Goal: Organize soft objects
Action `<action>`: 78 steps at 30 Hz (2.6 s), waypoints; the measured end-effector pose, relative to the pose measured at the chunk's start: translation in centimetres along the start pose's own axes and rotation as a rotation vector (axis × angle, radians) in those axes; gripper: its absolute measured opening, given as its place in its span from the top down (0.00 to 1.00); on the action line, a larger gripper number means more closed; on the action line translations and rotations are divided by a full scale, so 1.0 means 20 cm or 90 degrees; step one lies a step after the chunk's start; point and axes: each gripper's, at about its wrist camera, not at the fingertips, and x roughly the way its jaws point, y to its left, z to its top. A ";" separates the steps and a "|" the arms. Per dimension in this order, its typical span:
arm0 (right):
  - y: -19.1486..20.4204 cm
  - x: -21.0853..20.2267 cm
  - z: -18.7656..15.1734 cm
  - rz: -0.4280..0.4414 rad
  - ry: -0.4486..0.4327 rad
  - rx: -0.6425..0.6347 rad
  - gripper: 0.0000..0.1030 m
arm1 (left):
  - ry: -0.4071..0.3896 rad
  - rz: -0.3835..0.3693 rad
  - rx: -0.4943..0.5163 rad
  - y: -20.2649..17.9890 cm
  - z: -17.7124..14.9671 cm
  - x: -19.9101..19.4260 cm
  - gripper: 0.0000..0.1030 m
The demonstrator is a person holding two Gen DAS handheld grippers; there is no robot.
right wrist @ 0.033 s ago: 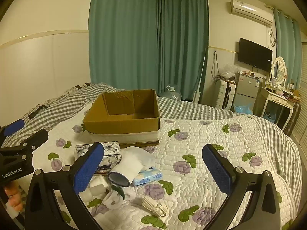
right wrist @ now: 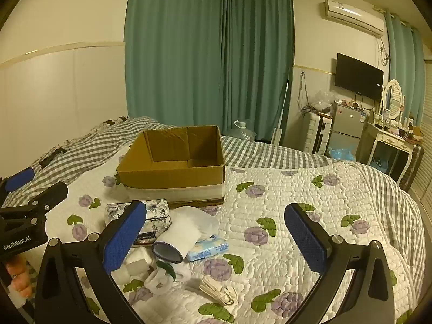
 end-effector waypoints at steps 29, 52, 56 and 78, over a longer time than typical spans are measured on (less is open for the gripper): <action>0.01 0.01 -0.01 0.000 0.006 -0.002 0.00 | 0.003 -0.001 0.000 0.01 -0.03 0.01 0.02; 0.00 0.01 -0.02 0.001 0.011 0.000 0.00 | 0.004 -0.001 0.000 0.01 -0.03 0.01 0.02; 0.00 0.01 -0.02 0.001 0.012 0.000 0.00 | 0.005 -0.002 0.001 0.01 -0.03 0.01 0.02; 0.00 0.02 -0.03 0.001 0.016 -0.005 0.00 | 0.009 -0.010 0.006 -0.02 -0.04 0.00 0.02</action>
